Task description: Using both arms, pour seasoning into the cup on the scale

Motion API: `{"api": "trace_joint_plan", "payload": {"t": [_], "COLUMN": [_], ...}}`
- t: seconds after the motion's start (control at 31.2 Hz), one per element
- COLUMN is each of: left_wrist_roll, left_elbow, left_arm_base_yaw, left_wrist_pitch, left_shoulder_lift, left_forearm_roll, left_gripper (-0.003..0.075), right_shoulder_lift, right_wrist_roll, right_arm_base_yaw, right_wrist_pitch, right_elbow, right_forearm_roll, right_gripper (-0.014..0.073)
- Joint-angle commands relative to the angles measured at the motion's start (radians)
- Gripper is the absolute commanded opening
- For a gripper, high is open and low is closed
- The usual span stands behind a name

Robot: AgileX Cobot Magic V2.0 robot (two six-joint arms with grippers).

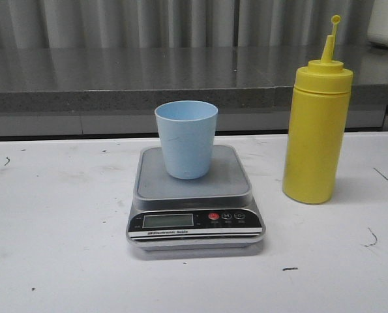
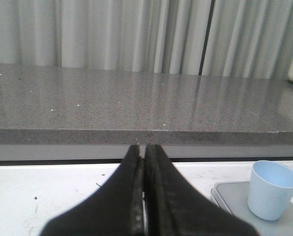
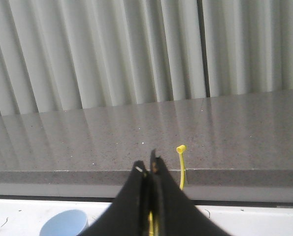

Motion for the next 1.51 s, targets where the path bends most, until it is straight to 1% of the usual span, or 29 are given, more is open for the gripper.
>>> {"api": "trace_joint_plan", "payload": {"t": [0.0, 0.87, 1.03, 1.15, 1.22, 1.31, 1.47], "left_wrist_roll": [-0.01, -0.01, -0.01, -0.015, -0.04, -0.047, -0.048], "left_elbow": [-0.024, -0.018, 0.048, 0.126, 0.173, 0.246, 0.363], "left_arm_base_yaw": [0.0, 0.0, 0.016, 0.074, 0.107, 0.137, 0.14], "left_wrist_pitch": [-0.081, -0.088, -0.116, -0.118, -0.129, -0.2, -0.338], "left_shoulder_lift": [-0.015, -0.015, -0.017, -0.017, -0.017, -0.017, -0.017], "left_forearm_roll": [-0.01, -0.012, 0.013, 0.018, 0.018, 0.018, 0.02], "left_gripper": [-0.002, -0.002, -0.002, -0.002, -0.002, -0.002, -0.002], "right_shoulder_lift": [0.006, 0.006, 0.006, 0.006, 0.006, 0.006, 0.006], "right_wrist_roll": [-0.013, -0.013, -0.013, -0.013, -0.013, -0.013, -0.013], "right_arm_base_yaw": [0.001, 0.001, 0.001, 0.001, 0.001, 0.001, 0.001], "right_wrist_pitch": [-0.036, -0.036, -0.037, -0.04, -0.041, -0.041, -0.041], "right_elbow": [-0.031, -0.031, -0.031, -0.031, -0.031, -0.031, -0.031], "right_forearm_roll": [-0.026, -0.026, -0.026, -0.026, -0.026, -0.026, -0.026], "right_gripper": [-0.0113, -0.0113, -0.0113, -0.0113, -0.0113, -0.0113, -0.0113]}}
